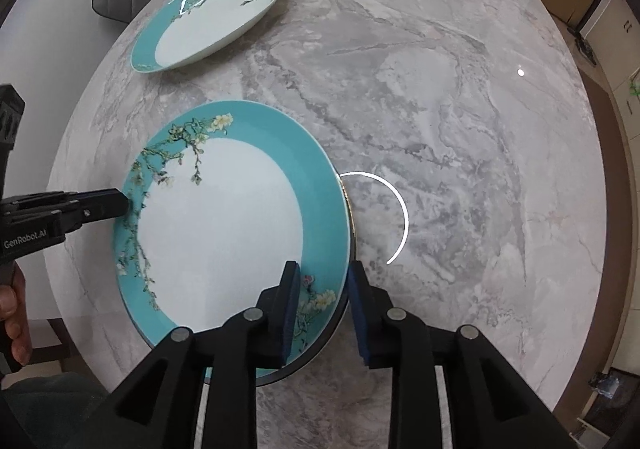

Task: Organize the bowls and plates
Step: 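Open both grippers and pull back from the stacked plates, then move both grippers to the second teal floral plate and grasp its rim, then lift the second teal plate toward the plate stack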

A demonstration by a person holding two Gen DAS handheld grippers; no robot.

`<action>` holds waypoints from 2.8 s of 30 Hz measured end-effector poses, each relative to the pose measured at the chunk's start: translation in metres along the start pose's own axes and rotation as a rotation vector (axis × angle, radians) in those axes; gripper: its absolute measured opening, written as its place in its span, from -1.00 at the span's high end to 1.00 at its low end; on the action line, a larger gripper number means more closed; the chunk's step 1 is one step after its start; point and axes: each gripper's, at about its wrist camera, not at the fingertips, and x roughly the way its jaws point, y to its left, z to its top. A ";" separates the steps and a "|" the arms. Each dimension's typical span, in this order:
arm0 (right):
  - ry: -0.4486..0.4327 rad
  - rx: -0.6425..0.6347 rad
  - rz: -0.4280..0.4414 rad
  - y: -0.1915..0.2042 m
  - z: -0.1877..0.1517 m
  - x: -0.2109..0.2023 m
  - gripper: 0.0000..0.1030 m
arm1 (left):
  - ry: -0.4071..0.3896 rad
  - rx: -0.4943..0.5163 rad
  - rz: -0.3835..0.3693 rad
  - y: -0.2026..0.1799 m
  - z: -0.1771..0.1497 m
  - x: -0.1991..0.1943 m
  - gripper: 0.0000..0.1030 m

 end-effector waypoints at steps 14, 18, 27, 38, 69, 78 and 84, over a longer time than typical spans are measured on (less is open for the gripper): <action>-0.172 0.123 0.084 -0.032 0.005 -0.050 -1.00 | -0.137 -0.118 -0.076 0.035 0.007 -0.049 -0.97; -0.183 0.218 0.311 -0.055 0.038 -0.064 -1.00 | -0.259 -0.126 -0.077 0.055 0.033 -0.073 -0.99; -0.355 0.180 0.436 -0.073 0.142 -0.070 -1.00 | -0.341 -0.159 -0.043 0.077 0.101 -0.085 -0.99; -0.166 0.133 0.456 -0.060 0.212 0.015 -1.00 | -0.227 -0.181 -0.003 0.102 0.164 -0.035 -0.99; -0.003 0.049 0.497 -0.025 0.233 0.081 0.78 | -0.094 -0.299 -0.068 0.140 0.194 0.002 0.78; 0.006 0.056 0.513 -0.030 0.231 0.081 0.82 | -0.107 -0.362 -0.103 0.151 0.197 0.001 0.82; -0.013 0.066 0.507 -0.032 0.225 0.078 0.81 | -0.131 -0.351 -0.100 0.146 0.199 -0.003 0.84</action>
